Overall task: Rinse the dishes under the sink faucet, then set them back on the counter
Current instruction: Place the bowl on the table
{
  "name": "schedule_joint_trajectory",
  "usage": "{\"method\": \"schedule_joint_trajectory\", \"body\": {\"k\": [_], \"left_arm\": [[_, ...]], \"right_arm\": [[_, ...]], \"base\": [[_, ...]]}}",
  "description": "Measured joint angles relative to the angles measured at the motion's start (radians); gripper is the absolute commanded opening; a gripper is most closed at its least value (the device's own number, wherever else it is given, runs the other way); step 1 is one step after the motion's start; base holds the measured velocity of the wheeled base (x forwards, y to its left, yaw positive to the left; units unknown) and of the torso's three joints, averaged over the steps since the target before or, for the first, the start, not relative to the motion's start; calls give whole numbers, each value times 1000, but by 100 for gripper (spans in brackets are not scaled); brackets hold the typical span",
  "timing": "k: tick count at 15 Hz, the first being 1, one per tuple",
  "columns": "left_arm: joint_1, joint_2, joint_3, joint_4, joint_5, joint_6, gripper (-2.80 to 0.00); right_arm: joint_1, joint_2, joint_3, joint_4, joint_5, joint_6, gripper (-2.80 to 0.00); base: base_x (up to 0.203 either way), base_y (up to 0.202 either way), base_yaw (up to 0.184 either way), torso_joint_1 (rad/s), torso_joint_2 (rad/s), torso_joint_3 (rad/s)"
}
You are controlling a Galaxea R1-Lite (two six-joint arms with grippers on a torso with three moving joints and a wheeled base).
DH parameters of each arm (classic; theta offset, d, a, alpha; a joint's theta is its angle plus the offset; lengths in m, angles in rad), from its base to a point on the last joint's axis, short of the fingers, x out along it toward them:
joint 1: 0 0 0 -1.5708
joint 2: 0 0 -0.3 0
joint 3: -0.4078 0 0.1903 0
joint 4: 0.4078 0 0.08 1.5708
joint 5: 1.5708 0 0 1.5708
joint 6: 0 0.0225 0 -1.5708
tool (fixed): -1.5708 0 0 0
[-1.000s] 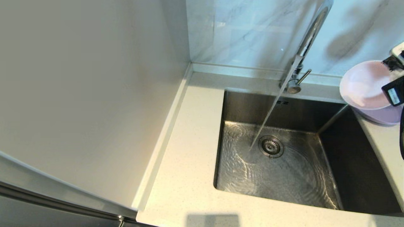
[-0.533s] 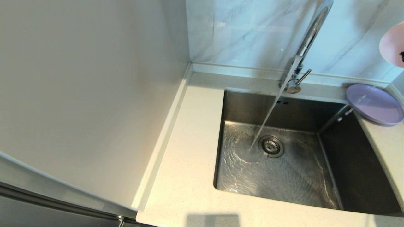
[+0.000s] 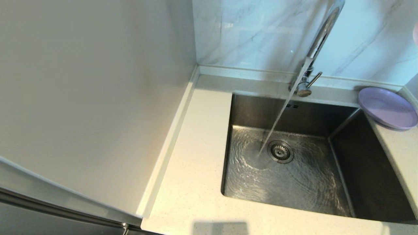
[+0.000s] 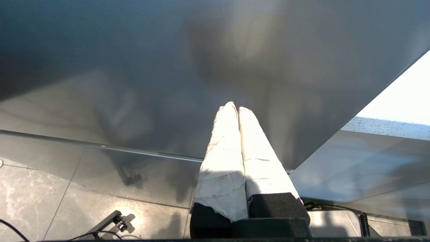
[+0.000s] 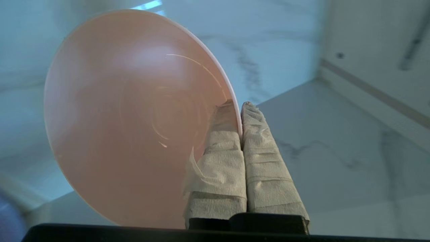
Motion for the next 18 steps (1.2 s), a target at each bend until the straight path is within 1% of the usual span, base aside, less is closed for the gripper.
{"method": "schedule_joint_trajectory", "body": {"k": [1, 3, 5, 6, 7, 8, 9, 10, 12, 13, 14, 15, 16, 18], "left_arm": [[0, 0, 0, 0, 0, 0, -280], [0, 0, 0, 0, 0, 0, -280], [0, 0, 0, 0, 0, 0, -280], [0, 0, 0, 0, 0, 0, -280], [0, 0, 0, 0, 0, 0, -280], [0, 0, 0, 0, 0, 0, -280], [0, 0, 0, 0, 0, 0, -280], [0, 0, 0, 0, 0, 0, -280], [0, 0, 0, 0, 0, 0, -280], [0, 0, 0, 0, 0, 0, -280], [0, 0, 0, 0, 0, 0, -280], [0, 0, 0, 0, 0, 0, -280], [0, 0, 0, 0, 0, 0, -280], [0, 0, 0, 0, 0, 0, -280]], "right_arm": [[0, 0, -60, 11, -18, 1, -280], [0, -2, -247, 80, -91, 5, -280], [0, -5, -449, 222, -186, 34, -280], [0, -8, -513, 293, -214, 45, -280], [0, -12, -547, 341, -225, 52, -280], [0, -17, -545, 367, -229, 61, -280], [0, -22, -504, 383, -231, 72, -280], [0, -28, -421, 406, -233, 87, -280], [1, -40, -203, 465, -235, 125, -280], [1, -45, -116, 498, -236, 145, -280], [1, -52, -62, 539, -240, 171, -280], [0, -58, -43, 592, -247, 203, -280], [-3, -67, -60, 672, -259, 248, -280], [-23, -84, -199, 918, -279, 379, -280]], "base": [[0, 0, 0, 0, 0, 0], [0, 0, 0, 0, 0, 0], [0, 0, 0, 0, 0, 0], [0, 0, 0, 0, 0, 0], [0, 0, 0, 0, 0, 0], [0, 0, 0, 0, 0, 0], [0, 0, 0, 0, 0, 0], [0, 0, 0, 0, 0, 0], [0, 0, 0, 0, 0, 0], [0, 0, 0, 0, 0, 0], [0, 0, 0, 0, 0, 0], [0, 0, 0, 0, 0, 0], [0, 0, 0, 0, 0, 0], [0, 0, 0, 0, 0, 0]]}}
